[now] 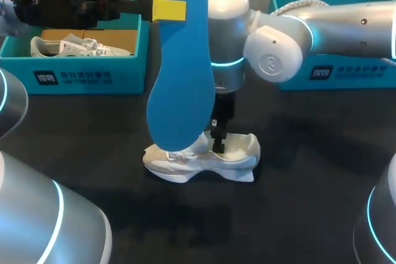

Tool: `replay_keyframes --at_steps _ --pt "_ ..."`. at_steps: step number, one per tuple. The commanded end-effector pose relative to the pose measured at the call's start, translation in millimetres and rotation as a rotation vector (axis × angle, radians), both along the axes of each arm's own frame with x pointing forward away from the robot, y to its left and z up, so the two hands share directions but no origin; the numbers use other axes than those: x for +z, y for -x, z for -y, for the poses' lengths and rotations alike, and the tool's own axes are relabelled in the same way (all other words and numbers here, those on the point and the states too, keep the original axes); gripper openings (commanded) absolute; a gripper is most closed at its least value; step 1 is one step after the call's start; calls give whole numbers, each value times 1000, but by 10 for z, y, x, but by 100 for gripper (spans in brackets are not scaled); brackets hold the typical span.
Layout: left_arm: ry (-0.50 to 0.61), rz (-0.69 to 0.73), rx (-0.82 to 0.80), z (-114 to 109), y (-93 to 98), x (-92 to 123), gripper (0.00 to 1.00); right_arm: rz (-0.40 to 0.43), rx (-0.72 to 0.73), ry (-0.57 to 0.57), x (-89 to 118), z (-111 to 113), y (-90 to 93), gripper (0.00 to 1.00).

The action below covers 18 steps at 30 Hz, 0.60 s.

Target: Take the shoe out of the shoebox, open the shoe tongue, remove and reinsert the insole, then place the shoe into the shoebox

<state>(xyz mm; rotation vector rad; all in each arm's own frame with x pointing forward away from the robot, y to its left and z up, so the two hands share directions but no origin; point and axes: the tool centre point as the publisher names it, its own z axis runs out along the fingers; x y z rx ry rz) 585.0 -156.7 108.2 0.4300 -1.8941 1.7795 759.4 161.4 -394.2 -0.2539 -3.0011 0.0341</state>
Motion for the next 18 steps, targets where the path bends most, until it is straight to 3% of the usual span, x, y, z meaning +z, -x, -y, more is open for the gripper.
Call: replay_keyframes --at_steps 1,3,8,9,10,18 --pt "-4 0 -1 10 -6 0 0 -4 2 -11 -55 31 16 76" --pt "-4 0 -1 10 -6 0 0 -5 1 -11 -68 51 16 42" --pt "-4 0 -1 10 -6 0 0 2 -5 -12 -44 84 28 18" --pt "-4 0 -1 10 -6 0 0 4 -6 -11 -36 90 28 5" --pt "-4 0 -1 10 -6 0 0 6 -7 -9 -24 96 28 0" --pt "-4 0 -1 10 -6 0 0 7 -9 7 -9 118 40 0"
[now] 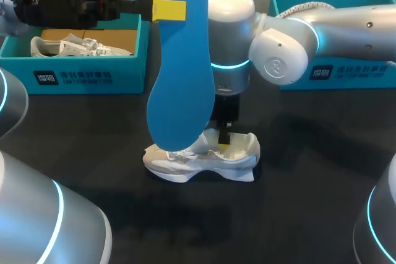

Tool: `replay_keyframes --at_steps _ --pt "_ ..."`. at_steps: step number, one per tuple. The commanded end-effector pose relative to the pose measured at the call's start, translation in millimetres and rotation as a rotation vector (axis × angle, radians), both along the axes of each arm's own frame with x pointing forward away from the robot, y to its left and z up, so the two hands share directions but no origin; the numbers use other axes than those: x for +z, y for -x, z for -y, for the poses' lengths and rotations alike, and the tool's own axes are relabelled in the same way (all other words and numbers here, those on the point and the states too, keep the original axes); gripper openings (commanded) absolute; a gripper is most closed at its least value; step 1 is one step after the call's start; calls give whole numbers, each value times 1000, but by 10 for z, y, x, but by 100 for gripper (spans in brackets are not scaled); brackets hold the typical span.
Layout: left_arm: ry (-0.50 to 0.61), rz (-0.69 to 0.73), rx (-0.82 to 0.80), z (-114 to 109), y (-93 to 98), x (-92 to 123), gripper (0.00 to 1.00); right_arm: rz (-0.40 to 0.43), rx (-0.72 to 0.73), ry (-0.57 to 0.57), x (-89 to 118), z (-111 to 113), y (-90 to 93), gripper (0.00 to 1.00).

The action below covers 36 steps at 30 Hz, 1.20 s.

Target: Take the shoe out of the shoebox, open the shoe tongue, remove and reinsert the insole, then place the shoe into the shoebox

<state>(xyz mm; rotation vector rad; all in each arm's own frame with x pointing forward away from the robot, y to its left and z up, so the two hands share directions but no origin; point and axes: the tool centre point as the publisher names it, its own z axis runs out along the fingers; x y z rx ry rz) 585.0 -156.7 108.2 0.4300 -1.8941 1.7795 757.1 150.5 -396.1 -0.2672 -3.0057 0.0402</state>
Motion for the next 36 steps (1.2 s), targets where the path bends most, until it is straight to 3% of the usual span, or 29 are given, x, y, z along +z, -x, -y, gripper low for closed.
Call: replay_keyframes --at_steps 1,19,36 --pt "-4 0 -1 10 -7 0 0 1 -1 3 6 8 20 0" --pt "-4 0 -1 10 -7 0 0 -10 -122 47 305 63 119 0" --pt "-4 0 -1 10 -7 0 0 22 -533 8 615 163 276 0"
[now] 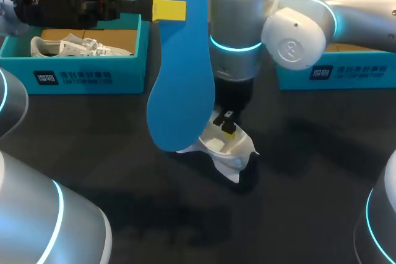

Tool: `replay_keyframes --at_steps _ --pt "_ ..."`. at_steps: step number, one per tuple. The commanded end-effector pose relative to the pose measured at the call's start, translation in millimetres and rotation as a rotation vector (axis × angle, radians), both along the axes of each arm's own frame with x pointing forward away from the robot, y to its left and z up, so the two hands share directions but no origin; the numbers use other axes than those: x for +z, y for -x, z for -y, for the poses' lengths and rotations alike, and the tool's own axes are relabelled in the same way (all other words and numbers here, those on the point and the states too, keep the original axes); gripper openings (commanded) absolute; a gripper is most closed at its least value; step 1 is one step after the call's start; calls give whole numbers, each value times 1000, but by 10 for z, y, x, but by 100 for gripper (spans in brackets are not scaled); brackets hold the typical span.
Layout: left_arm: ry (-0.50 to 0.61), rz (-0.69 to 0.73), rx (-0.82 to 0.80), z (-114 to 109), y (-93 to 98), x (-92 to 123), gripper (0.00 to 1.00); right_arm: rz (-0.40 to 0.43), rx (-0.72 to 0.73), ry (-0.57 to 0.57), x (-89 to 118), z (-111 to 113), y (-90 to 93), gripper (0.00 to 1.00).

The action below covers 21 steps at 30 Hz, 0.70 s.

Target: Take the shoe out of the shoebox, open the shoe tongue, remove and reinsert the insole, then place the shoe into the shoebox

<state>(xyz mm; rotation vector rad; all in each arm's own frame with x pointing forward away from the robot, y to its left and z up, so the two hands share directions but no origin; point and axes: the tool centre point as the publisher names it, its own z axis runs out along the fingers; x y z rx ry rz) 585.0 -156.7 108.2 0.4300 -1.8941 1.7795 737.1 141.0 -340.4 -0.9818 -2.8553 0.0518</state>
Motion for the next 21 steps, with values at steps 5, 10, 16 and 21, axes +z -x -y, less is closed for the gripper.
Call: replay_keyframes --at_steps 5,10,16,21 --pt "-4 0 -1 10 -7 0 0 54 -134 -46 96 39 138 0" --pt "-4 0 -1 10 -7 0 0 67 -154 -37 126 18 165 0" --pt "-4 0 -1 10 -7 0 0 67 -154 -37 126 18 165 0" --pt "-4 0 -1 10 -7 0 0 67 -154 -37 126 18 165 0"
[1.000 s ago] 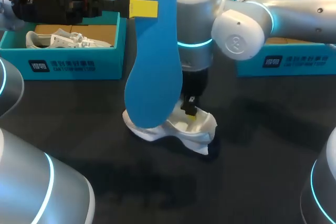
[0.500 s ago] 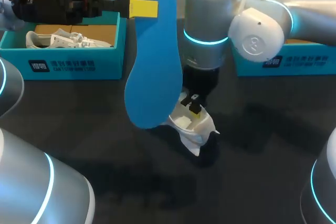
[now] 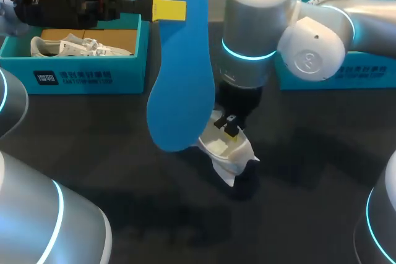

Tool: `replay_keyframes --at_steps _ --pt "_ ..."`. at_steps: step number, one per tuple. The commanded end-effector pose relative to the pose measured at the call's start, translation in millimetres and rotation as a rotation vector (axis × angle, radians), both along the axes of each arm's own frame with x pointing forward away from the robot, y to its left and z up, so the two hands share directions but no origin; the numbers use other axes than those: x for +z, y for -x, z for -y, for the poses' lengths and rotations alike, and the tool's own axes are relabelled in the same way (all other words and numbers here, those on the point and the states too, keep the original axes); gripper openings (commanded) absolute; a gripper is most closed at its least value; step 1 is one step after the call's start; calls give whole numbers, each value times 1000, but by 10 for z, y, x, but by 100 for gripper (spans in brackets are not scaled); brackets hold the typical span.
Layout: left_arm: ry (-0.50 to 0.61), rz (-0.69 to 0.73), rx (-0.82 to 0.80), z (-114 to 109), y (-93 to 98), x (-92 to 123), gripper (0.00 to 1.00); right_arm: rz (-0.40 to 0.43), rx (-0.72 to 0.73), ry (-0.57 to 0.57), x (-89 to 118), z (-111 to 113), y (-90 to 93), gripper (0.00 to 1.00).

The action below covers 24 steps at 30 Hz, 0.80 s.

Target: Take the shoe out of the shoebox, open the shoe tongue, remove and reinsert the insole, then place the shoe into the shoebox

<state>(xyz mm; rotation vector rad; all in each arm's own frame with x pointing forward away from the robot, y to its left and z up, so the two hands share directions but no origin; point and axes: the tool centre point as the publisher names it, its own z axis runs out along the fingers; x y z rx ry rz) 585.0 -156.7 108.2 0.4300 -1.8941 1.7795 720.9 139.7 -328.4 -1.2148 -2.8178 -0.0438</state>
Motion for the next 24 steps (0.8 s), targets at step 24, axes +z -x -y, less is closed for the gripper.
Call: replay_keyframes --at_steps 24 --pt "-4 0 -1 10 -7 0 0 -34 -671 -63 -208 -39 -111 0"
